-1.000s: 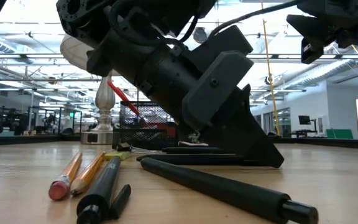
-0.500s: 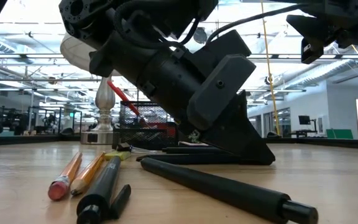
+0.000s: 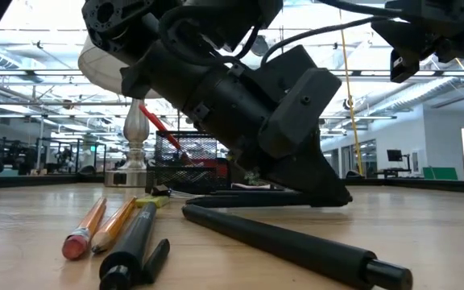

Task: Pick and place office supplies into organizer
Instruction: Put the middle black pen into the black desk organizer

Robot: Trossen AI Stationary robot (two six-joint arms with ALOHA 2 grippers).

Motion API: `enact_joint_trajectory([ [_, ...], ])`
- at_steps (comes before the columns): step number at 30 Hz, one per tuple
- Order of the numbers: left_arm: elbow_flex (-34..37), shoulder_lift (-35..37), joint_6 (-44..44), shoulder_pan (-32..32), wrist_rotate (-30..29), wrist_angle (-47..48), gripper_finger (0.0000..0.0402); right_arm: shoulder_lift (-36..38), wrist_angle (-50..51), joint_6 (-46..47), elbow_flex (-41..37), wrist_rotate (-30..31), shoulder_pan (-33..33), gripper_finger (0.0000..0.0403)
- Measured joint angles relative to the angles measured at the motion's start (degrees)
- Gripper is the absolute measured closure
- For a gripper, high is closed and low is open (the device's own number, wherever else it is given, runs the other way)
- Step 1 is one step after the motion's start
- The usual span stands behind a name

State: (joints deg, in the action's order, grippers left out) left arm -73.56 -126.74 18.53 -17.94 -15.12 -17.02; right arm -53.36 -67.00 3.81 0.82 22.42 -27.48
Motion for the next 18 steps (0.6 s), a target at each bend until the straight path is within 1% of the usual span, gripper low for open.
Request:
enact_joint_trajectory([
  [3, 0.02, 0.59, -0.21, 0.29, -0.79, -0.77, 0.0356, 0.00, 0.02, 0.00, -0.01, -0.01, 0.01, 0.0287],
  [6, -0.04, 1.61, -0.42, 0.44, -1.99, -2.17, 0.0368, 0.00, 0.02, 0.00, 0.00, -0.01, 0.01, 0.0287],
  [8, 0.32, 2.82, -1.00, 0.51, -3.23, -1.46, 0.0373, 0.00, 0.06, -0.02, 0.00, -0.01, 0.00, 0.0286],
  [11, 0.96, 4.78, -1.10, 0.51, -4.50, -2.33, 0.0371, -0.02, -0.17, 0.00, -0.02, 0.01, 0.01, 0.0287],
  [14, 4.10, 7.09, -3.01, 0.16, -5.00, -8.26, 0.0358, 0.06, 0.11, -0.02, 0.00, -0.01, 0.00, 0.0286],
  [18, 12.24, 10.90, -6.77, -0.71, -6.35, -19.97, 0.0358, 0.02, 0.03, -0.01, 0.00, 0.01, 0.01, 0.0287],
])
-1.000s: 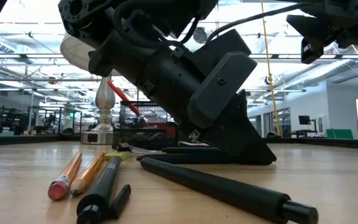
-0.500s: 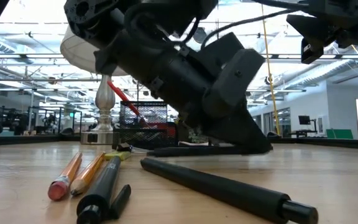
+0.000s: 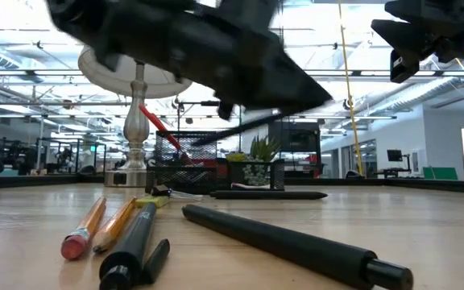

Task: Pick and place office supplies into organizer
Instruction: Put the middle black pen into the black desk organizer

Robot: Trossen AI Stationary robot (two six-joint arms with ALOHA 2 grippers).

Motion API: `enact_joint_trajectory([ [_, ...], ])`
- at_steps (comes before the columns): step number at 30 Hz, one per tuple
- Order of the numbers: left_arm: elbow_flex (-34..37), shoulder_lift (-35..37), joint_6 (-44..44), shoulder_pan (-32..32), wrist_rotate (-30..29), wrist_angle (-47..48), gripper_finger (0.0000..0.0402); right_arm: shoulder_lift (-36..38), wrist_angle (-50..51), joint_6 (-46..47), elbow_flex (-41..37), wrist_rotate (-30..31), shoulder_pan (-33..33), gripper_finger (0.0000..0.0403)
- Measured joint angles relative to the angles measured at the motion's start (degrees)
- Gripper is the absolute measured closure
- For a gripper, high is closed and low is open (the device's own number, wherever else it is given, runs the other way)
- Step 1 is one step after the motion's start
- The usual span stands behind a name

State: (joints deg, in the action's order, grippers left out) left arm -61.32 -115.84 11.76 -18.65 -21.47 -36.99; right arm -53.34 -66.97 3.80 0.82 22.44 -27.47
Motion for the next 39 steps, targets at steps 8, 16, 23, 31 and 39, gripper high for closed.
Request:
enact_joint_trajectory([
  [8, 13.76, 14.16, -11.72, 1.03, -0.81, -12.54, 0.0365, 0.04, 0.01, 0.01, 0.00, 0.00, -0.01, 0.0287],
  [16, 22.35, 22.86, -20.86, 6.91, 4.60, -24.98, 0.0365, 0.04, 0.04, 0.00, 0.00, -0.01, 0.00, 0.0286],
  [23, 27.92, 21.95, -22.10, 17.62, 18.67, -40.21, 0.0359, 0.02, 0.00, 0.00, 0.00, -0.02, 0.01, 0.0287],
  [31, 27.93, 21.69, -19.70, 27.02, 28.63, -41.35, 0.0370, 0.04, -0.02, 0.01, 0.00, 0.00, 0.00, 0.0286],
  [39, 26.91, 16.47, -17.46, 30.59, 32.01, -46.10, 0.0361, 0.04, -0.02, -0.01, 0.00, -0.01, -0.01, 0.0287],
])
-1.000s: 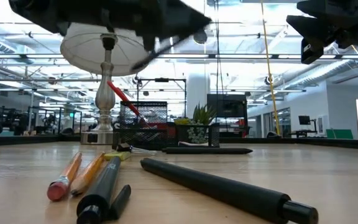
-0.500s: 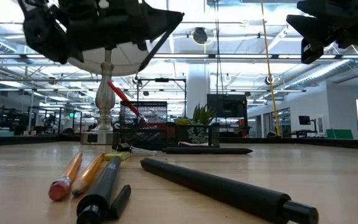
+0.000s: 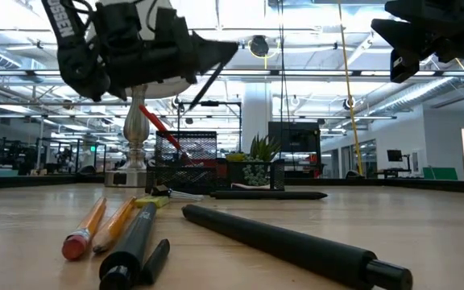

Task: Pick and place office supplies into organizer
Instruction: Put the middle black pen into the black desk organizer

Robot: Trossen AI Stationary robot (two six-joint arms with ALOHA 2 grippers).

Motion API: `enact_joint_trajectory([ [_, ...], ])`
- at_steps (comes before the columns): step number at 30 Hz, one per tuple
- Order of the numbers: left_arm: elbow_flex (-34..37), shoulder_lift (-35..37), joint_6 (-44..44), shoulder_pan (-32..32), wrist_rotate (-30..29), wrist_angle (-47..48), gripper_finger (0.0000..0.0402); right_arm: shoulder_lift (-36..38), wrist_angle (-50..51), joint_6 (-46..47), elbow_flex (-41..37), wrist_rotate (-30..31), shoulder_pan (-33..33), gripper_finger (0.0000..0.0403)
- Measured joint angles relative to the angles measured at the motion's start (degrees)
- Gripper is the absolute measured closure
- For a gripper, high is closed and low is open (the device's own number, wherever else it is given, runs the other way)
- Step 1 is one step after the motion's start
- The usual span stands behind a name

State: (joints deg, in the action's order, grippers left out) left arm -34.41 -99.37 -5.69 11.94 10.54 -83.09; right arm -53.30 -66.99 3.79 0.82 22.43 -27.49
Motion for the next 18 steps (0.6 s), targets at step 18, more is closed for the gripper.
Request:
enact_joint_trajectory([
  [18, -0.83, -7.52, 4.35, 2.78, -0.04, -3.73, 0.0361, 0.00, -0.02, 0.01, 0.00, 0.00, 0.02, 0.0286],
])
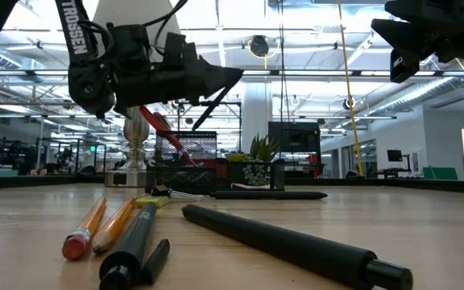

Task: Pick and place office supplies into organizer
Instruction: Put the middle black pen into the black desk organizer, then put the black binder clip into the black desk organizer

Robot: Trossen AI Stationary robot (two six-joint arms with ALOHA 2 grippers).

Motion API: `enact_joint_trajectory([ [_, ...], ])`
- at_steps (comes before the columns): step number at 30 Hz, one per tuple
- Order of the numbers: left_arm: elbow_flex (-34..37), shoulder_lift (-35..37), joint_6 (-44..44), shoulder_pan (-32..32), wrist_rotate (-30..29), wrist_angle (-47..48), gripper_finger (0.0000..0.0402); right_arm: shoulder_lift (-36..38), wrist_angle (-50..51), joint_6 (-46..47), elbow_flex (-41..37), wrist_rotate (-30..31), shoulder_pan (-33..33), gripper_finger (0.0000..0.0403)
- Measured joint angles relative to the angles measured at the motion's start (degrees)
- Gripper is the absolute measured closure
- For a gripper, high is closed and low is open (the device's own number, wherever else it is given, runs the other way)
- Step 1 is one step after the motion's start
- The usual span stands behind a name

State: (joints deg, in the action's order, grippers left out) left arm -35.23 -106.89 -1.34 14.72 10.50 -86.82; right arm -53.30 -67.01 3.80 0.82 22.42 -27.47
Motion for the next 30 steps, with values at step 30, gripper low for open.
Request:
enact_joint_trajectory([
  [30, 0.00, 0.09, 1.96, -2.15, 1.01, -1.40, 0.0316, -0.01, 0.03, 0.01, 0.00, -0.01, -0.02, 0.0286],
])
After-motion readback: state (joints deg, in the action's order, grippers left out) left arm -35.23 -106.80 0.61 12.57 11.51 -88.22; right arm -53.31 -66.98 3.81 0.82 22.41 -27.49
